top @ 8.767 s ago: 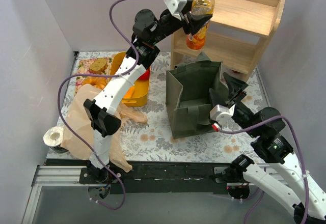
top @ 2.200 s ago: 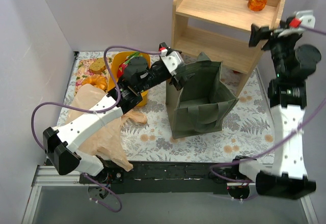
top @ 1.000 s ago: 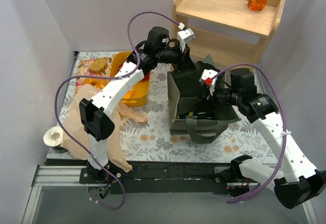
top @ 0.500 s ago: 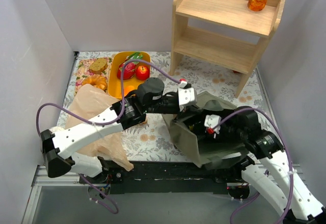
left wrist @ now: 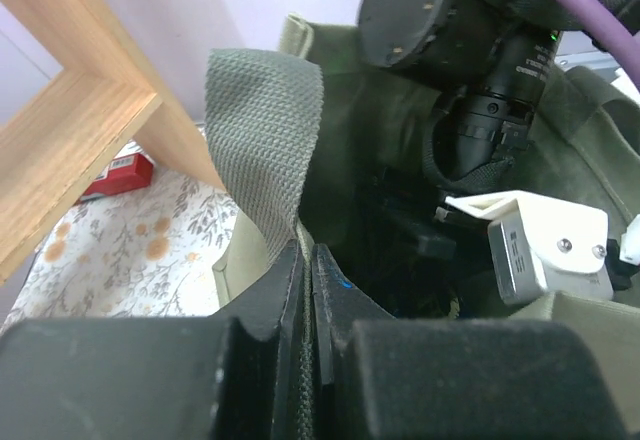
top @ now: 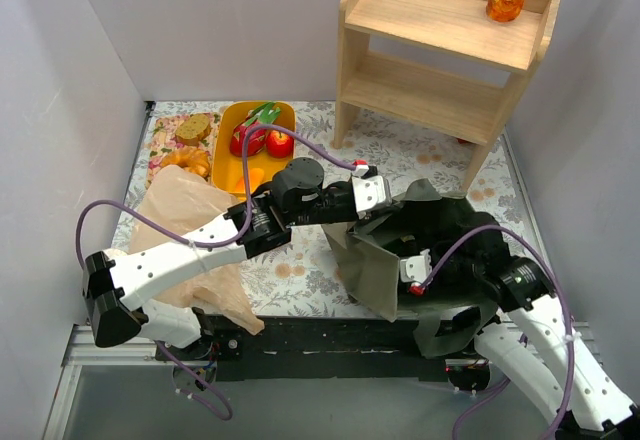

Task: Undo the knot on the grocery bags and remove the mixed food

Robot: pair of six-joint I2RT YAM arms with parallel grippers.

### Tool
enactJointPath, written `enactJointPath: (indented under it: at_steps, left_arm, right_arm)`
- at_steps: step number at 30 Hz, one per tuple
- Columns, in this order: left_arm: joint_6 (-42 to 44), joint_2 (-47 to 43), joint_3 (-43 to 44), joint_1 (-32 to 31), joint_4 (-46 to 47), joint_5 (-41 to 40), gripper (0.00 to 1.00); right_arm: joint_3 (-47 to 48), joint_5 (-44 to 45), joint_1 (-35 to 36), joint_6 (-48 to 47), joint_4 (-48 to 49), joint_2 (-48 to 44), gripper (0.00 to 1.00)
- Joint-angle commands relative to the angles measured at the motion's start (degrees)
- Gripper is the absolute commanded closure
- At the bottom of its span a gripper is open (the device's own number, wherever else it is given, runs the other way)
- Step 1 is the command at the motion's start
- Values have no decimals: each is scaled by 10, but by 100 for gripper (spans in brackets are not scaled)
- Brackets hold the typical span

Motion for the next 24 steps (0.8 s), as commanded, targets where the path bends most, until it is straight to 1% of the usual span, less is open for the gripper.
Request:
enactJointPath:
  at_steps: [1,3,5,6,7,9,10,12,15,17,20,22,23,24]
  left_arm:
    - [37,-19,19,-4,105,14,99]
    - [58,-12,42,-6,112,17,98]
    - [77,-2,56,-6,137,14,98]
    - [97,1,63,-5,146,15,98]
    - [102,10,78,-5,164,16,98]
    - [110,17,95,-5,177,20,98]
    - [114,21,104,-5,181,31,98]
    - [117,27,103,-5,183,41,98]
    - [109,35,114,-9,184,54,95]
    - [110,36,107,-9,168,61,95]
    - [132,27,86,-9,166,74,95]
    - [132,26,84,-10,172,72,95]
    - [130,27,86,-10,172,70,95]
    - [130,29,89,-10,172,68,95]
  right_arm:
    - [58,-16,1,-102,-39,68,39]
    - [68,-33,1,-125,-88,65,38]
    - [53,-44,1,-151,-114,12,34]
    - [32,-42,0,-157,-119,-15,32]
    - [18,-39,1,-158,-109,-72,29]
    - [-2,-28,0,-157,-91,-123,24]
    - [-18,-27,1,-160,-75,-161,20]
    - [-27,-34,1,-162,-72,-179,18]
    - [-16,-40,1,-138,-79,-165,18]
    - [-4,-27,0,-98,-75,-127,23]
    - [16,-20,1,-49,-76,-71,29]
    - [23,-34,1,-51,-100,-36,30]
    - [31,-51,1,-64,-130,-27,30]
    - [31,-57,0,-60,-132,-21,30]
